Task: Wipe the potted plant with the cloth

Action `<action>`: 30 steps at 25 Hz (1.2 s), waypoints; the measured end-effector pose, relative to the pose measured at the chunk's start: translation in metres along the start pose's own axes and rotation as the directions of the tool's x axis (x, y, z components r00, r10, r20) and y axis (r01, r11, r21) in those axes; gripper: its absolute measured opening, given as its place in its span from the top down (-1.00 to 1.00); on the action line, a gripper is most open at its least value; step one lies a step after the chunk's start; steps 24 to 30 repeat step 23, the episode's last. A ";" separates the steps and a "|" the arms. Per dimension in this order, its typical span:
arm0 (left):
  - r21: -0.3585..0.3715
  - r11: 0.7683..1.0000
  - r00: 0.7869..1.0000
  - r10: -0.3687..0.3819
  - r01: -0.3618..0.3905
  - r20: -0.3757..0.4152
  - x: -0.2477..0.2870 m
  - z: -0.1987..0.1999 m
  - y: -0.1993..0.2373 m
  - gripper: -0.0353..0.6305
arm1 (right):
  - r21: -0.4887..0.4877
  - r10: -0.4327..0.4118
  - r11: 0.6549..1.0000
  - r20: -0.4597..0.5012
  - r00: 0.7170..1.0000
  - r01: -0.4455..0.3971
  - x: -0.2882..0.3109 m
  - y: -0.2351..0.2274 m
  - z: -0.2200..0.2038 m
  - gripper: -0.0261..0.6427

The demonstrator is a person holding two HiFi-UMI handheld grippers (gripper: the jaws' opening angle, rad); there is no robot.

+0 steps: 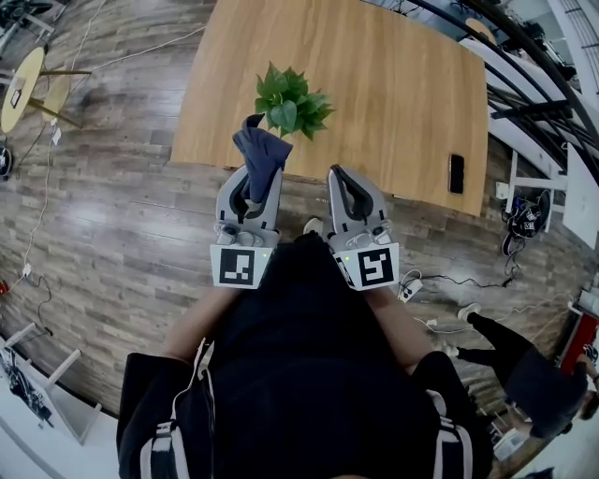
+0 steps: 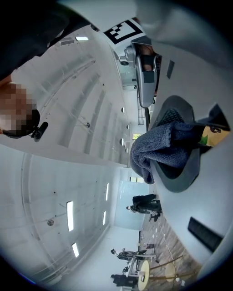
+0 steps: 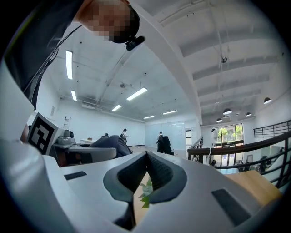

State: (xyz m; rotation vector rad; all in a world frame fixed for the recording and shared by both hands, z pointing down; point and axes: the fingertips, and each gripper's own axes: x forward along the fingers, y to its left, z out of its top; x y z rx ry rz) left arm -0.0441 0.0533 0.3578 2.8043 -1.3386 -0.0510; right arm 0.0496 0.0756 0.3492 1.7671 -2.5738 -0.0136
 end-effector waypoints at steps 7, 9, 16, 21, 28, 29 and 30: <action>0.027 0.998 0.998 -0.054 0.054 0.020 -0.002 0.005 0.012 0.56 | -0.031 -0.073 0.997 0.048 0.996 0.074 0.003 0.012 0.009 0.87; 0.036 0.996 0.997 -0.076 0.075 0.021 -0.005 0.006 0.015 0.56 | -0.025 -0.089 0.996 0.050 0.995 0.090 0.005 0.016 0.009 0.87; 0.049 0.992 0.993 -0.115 0.115 0.009 -0.019 0.000 0.032 0.56 | -0.038 -0.128 0.991 0.061 0.990 0.131 0.013 0.036 0.007 0.87; 0.060 0.991 0.993 -0.122 0.122 0.001 -0.027 -0.003 0.046 0.56 | -0.048 -0.133 0.990 0.050 0.990 0.135 0.021 0.047 0.000 0.87; 0.057 0.991 0.993 -0.122 0.122 -0.003 -0.031 -0.005 0.052 0.56 | -0.043 -0.141 0.989 0.044 0.989 0.143 0.024 0.052 -0.005 0.87; 0.057 0.991 0.993 -0.122 0.122 -0.003 -0.031 -0.005 0.052 0.56 | -0.043 -0.141 0.989 0.044 0.989 0.143 0.024 0.052 -0.005 0.87; 0.057 0.991 0.993 -0.122 0.122 -0.003 -0.031 -0.005 0.052 0.56 | -0.043 -0.141 0.989 0.044 0.989 0.143 0.024 0.052 -0.005 0.87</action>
